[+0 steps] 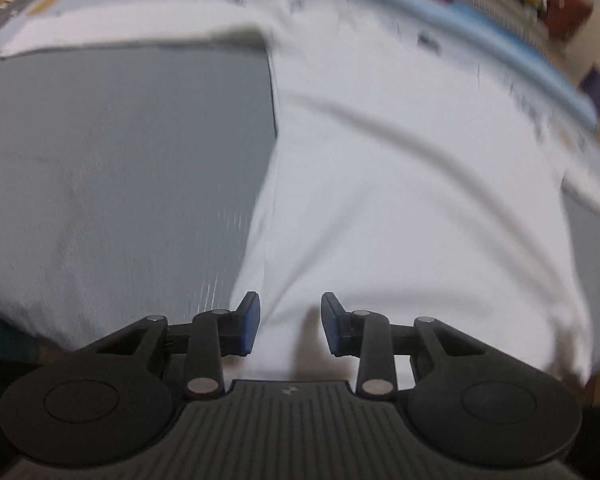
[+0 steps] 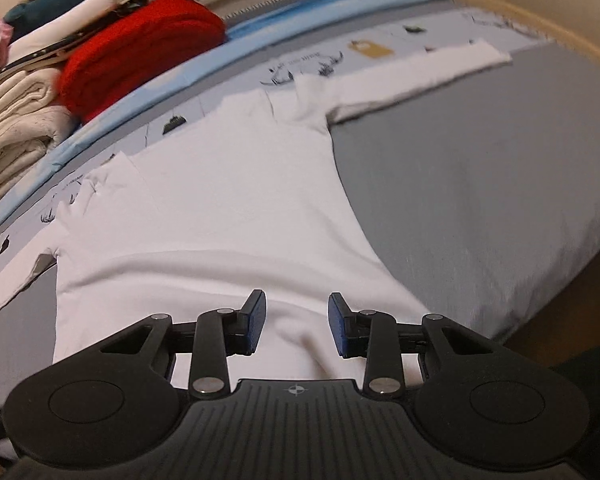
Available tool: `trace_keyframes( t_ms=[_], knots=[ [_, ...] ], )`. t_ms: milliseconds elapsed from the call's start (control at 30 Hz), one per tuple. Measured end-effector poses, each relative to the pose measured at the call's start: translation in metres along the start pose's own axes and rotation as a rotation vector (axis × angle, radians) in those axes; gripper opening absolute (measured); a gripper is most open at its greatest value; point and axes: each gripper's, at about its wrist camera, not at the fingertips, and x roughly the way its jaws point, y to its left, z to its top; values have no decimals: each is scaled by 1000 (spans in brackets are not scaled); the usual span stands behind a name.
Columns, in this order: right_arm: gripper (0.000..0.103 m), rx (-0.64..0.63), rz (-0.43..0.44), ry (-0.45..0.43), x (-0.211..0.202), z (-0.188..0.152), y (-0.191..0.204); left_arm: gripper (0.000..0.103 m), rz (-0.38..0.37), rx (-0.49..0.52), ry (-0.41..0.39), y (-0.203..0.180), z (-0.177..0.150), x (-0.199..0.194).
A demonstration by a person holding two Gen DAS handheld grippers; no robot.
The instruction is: Fold small clothes
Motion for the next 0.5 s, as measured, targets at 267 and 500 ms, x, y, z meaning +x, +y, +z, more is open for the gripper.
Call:
trace_keyframes(
  t_ms=[267,500],
  knots=[
    [36,66,26,87,11,-2,-9,0,86,62,22,34,-18,-1],
    [36,145,37,200,28,-10,-19,0,-23,29,-63,59,-26,-32]
  ],
)
